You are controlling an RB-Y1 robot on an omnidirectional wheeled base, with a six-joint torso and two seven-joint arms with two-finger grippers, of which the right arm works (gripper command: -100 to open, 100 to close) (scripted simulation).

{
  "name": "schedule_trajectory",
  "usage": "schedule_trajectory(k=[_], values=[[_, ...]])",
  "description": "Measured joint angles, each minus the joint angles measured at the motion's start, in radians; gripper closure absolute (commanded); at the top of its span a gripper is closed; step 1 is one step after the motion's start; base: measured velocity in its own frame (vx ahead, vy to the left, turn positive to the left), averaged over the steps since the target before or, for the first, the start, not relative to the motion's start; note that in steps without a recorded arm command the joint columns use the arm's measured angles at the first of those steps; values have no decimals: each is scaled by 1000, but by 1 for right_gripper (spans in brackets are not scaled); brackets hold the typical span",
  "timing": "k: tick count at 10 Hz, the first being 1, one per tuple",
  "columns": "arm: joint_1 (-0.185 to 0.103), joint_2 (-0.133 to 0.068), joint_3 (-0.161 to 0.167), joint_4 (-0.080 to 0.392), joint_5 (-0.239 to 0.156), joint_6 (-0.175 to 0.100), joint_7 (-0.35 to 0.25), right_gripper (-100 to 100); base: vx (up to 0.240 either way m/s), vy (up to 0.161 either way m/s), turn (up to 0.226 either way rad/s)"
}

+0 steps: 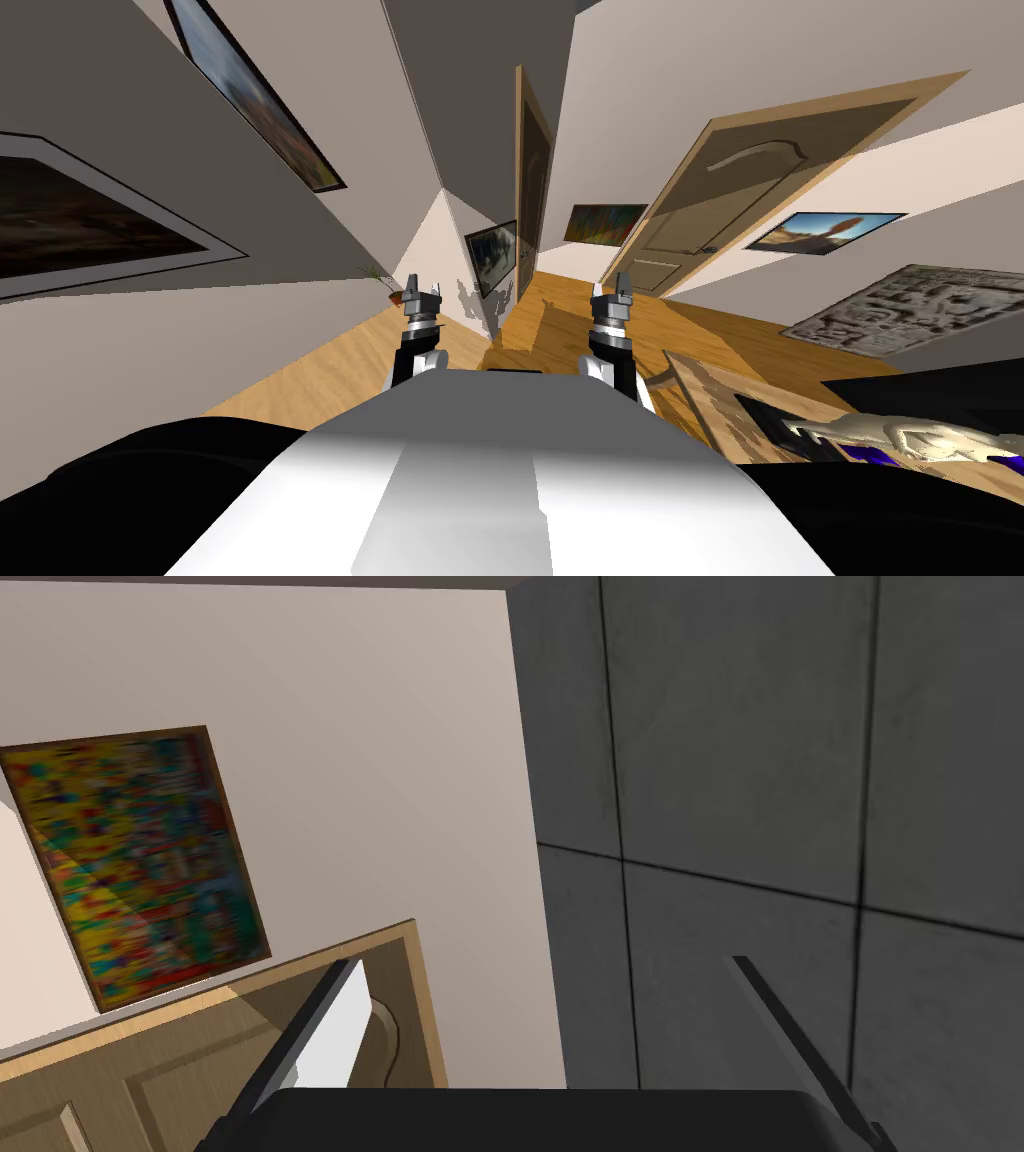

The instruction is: Push the door open

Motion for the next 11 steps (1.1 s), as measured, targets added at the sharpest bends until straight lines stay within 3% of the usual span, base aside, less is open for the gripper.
schedule_trajectory(k=[7, 11], values=[[-53, -67, 30, 120, -27, -16, 28, -100, 133, -135, 114], [-88, -95, 54, 191, -45, -18, 48, -100, 119, -147, 125]])
